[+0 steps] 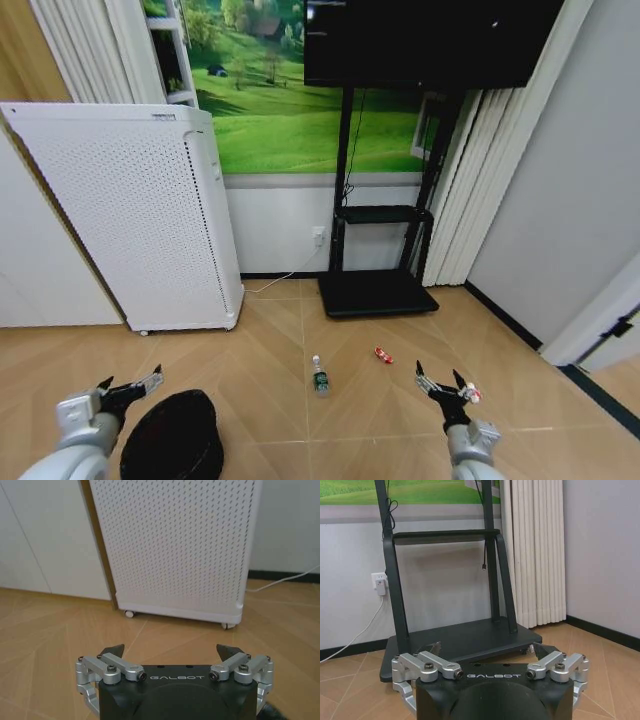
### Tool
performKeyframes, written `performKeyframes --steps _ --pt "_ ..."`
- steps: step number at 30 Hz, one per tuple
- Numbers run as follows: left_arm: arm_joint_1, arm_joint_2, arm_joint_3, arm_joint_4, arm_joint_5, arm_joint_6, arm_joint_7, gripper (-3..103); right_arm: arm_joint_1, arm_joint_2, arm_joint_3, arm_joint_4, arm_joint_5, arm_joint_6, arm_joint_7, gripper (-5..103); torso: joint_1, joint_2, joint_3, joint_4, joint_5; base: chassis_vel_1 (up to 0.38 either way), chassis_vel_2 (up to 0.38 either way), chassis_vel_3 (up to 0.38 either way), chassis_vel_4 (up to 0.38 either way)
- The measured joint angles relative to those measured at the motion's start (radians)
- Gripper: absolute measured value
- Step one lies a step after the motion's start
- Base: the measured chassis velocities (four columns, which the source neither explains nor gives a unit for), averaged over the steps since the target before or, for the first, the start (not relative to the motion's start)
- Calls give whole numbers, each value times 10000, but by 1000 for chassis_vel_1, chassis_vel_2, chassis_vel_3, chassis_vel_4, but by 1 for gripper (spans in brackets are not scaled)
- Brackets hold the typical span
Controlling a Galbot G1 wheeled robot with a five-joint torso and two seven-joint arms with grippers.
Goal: Pick up the trash bin and place the garbage on the floor into it.
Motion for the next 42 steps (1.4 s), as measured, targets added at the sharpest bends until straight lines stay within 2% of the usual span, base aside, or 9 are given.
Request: performKeyframes --steps 4,8,12,15,23,29,31,36,42 --pt "513 182 -528 942 -95 -425 622 100 131 73 -90 -228 -73 -2 44 100 0 13 11 -3 -1 0 0 0 0" --pt "729 289 -638 1676 -195 -876 931 100 228 102 -127 -367 -93 -23 118 100 2 24 19 -2 -1 0 0 0 0" --pt "601 348 -478 2212 -165 -1026 1085 100 291 101 -147 -446 -107 -44 185 100 3 32 25 -4 -1 0 0 0 0" --pt "-262 169 351 3050 373 -827 1148 100 354 59 -136 -602 -141 -49 288 100 7 44 35 -6 -2 0 0 0 0" --pt "-547 -117 770 3282 865 -567 1266 100 419 48 -133 -730 -142 -27 358 100 12 53 42 -3 0 0 0 0 0" --pt "-357 -164 796 3291 918 -270 1270 100 467 48 -140 -855 -162 8 375 100 14 57 46 -5 0 0 0 0 0" --pt "-207 -160 802 3190 602 19 1153 100 513 73 -166 -949 -205 62 388 100 15 61 47 -1 1 0 0 0 0" --pt "-379 -163 861 3245 495 58 881 100 564 74 -215 -1088 -307 119 421 100 16 62 49 -7 0 0 0 0 0" --pt "-612 -206 1078 3495 514 79 838 100 691 13 -253 -1242 -535 273 506 100 17 64 51 -6 0 0 0 0 0"
